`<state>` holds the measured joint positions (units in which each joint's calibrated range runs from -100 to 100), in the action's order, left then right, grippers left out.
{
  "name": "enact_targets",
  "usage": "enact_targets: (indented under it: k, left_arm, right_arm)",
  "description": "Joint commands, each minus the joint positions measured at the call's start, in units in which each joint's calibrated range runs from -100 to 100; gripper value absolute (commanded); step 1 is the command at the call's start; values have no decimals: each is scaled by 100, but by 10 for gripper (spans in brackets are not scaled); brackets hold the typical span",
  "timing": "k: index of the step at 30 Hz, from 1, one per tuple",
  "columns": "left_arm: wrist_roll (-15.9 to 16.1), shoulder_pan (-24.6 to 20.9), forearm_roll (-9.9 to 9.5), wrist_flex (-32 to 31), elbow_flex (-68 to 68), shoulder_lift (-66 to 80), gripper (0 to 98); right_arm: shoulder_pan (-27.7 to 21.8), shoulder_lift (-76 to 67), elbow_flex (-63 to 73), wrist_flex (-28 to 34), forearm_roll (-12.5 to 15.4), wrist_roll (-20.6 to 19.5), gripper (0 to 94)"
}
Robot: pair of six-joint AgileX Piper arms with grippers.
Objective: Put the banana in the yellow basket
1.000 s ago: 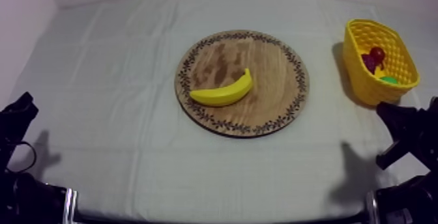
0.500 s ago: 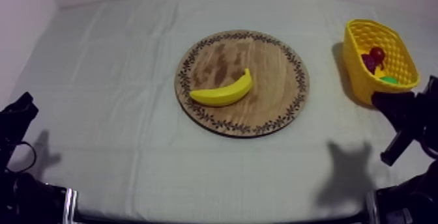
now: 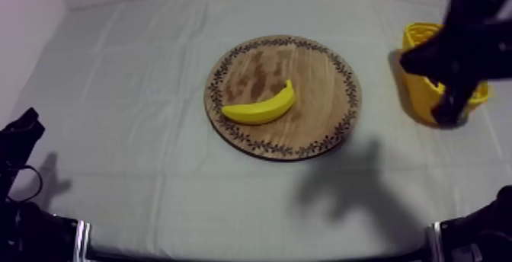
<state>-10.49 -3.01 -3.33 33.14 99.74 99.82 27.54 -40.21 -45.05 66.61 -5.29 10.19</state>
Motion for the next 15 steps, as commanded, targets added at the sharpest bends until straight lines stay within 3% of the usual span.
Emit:
enact_targets:
  k: [1, 10, 15]
  left_arm:
    - [1, 1, 3, 1, 3, 0, 1]
    - [1, 1, 3, 1, 3, 0, 1]
    - [1, 1, 3, 1, 3, 0, 1]
  right_arm:
    - [100, 1360, 1588, 821, -9, -20, 4]
    - [399, 3318, 3965, 2293, -85, -93, 4]
    - [516, 4170, 5020, 2725, -70, -177, 4]
